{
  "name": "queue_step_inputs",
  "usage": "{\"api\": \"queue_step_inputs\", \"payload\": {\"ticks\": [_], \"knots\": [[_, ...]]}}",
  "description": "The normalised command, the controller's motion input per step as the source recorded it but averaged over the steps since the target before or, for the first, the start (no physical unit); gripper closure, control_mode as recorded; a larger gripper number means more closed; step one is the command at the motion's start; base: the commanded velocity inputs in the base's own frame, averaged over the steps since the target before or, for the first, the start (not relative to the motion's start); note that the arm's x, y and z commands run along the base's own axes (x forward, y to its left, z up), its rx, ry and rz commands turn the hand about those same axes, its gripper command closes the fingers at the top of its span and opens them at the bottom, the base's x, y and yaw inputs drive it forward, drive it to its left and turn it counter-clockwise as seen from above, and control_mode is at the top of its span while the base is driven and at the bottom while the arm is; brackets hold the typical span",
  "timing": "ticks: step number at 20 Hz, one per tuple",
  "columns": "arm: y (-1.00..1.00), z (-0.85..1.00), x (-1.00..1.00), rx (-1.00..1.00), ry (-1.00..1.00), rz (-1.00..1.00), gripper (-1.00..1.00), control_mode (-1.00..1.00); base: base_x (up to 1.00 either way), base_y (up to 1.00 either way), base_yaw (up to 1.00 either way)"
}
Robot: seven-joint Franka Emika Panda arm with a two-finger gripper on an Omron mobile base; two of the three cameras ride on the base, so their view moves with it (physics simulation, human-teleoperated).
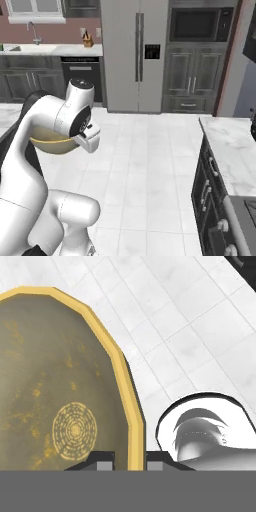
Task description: Pick the cup and bowl from the counter and place them on the counter next to the sink.
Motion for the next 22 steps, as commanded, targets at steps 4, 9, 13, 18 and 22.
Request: {"api": "queue_step_inputs", "payload": {"ticks": [4,9,13,18,22], "knots": [[0.00,0.00,0.00,0.00,0.00,0.00,1.00,1.00,1.00,-0.01,0.14],[0.00,0.00,0.00,0.00,0.00,0.00,1.00,1.00,1.00,0.00,0.11],[0.00,0.00,0.00,0.00,0.00,0.00,1.00,1.00,1.00,0.00,0.11],[0.00,0.00,0.00,0.00,0.00,0.00,1.00,1.00,1.00,0.00,0.11],[0.00,0.00,0.00,0.00,0.00,0.00,1.00,1.00,1.00,0.00,0.11]]}}
